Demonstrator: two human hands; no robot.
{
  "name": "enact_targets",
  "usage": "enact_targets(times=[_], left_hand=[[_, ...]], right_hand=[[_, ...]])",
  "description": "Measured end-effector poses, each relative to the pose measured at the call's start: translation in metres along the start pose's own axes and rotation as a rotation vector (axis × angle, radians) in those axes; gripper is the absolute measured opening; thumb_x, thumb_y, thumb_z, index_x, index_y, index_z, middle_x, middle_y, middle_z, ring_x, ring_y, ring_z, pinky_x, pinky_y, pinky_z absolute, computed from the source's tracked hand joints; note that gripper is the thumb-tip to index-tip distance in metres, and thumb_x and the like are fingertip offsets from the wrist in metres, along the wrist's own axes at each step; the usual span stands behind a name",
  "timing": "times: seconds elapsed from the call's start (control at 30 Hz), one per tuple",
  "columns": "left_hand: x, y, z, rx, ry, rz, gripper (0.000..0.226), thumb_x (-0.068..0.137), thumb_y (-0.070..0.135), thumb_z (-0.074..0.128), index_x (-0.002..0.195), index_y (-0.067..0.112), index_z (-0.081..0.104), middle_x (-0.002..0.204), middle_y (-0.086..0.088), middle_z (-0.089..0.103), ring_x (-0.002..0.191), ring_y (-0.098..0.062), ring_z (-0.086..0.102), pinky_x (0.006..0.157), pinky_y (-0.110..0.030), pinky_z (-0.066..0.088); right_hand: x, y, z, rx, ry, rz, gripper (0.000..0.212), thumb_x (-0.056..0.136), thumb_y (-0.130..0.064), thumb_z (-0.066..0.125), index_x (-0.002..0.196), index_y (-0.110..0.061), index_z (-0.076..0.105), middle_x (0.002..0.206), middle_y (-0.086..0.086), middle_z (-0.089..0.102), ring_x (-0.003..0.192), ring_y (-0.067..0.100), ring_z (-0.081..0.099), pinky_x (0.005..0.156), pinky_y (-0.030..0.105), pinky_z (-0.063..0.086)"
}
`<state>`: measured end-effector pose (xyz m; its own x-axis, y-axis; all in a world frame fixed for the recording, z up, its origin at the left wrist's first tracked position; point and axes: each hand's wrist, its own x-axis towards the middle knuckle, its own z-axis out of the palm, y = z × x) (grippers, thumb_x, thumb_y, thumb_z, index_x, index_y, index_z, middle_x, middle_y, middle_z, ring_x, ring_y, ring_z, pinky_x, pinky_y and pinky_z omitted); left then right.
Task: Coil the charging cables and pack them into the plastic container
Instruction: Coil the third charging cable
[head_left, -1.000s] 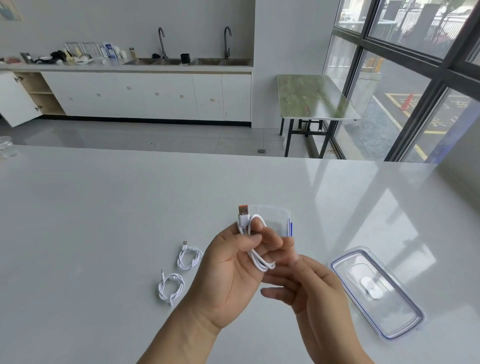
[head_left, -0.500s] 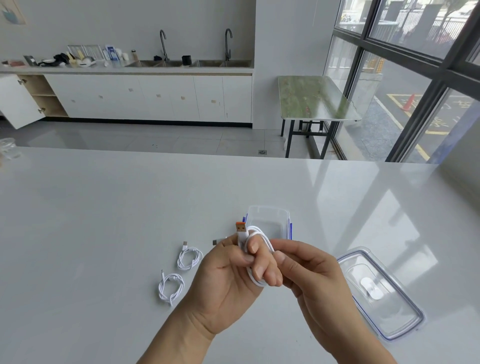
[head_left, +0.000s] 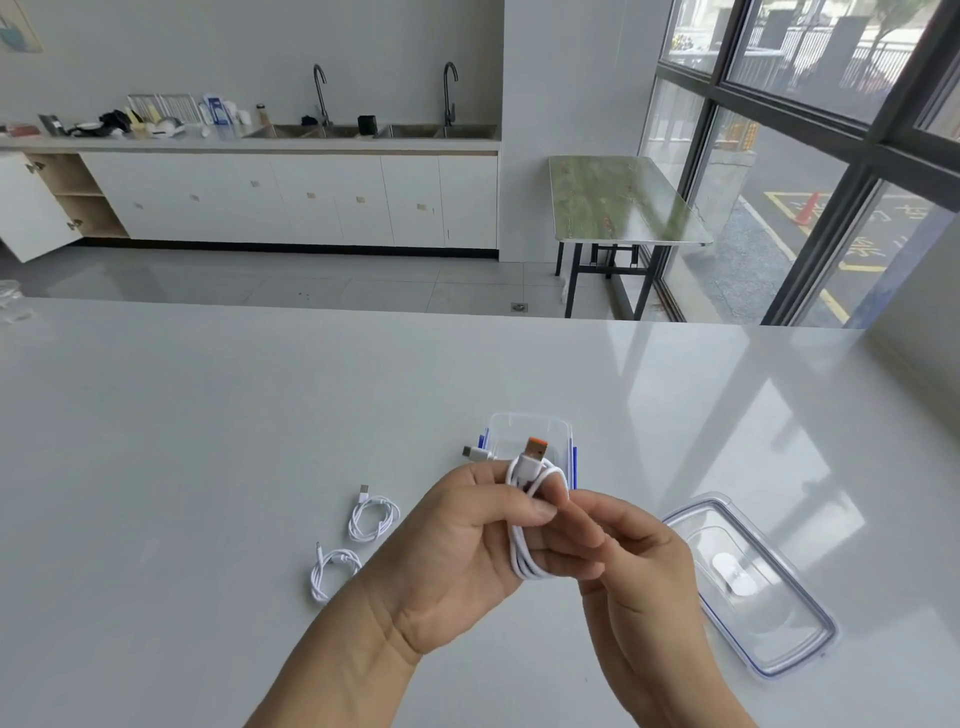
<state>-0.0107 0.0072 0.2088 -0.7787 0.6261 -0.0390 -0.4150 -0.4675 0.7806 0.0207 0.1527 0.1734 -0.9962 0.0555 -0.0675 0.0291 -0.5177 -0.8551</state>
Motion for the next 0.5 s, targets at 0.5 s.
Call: enact_targets(times=[0.5], left_hand=[[-0.008, 0.001, 0.004, 0.570, 0.575, 0.046, 0.010, 0.085, 0.006, 0.073, 0.091, 0.009, 0.080, 0.089, -0.015, 0.077, 0.080, -0.018, 0.070, 0.074, -0.037, 0.063]], right_hand=[[0.006, -0.018, -0.023, -0.159, 0.143, -0.114, 0.022, 0.062, -0.006, 0.078, 0.083, -0.001, 0.080, 0.083, 0.025, 0.077, 0.077, 0.029, 0.071, 0.067, 0.025, 0.056]])
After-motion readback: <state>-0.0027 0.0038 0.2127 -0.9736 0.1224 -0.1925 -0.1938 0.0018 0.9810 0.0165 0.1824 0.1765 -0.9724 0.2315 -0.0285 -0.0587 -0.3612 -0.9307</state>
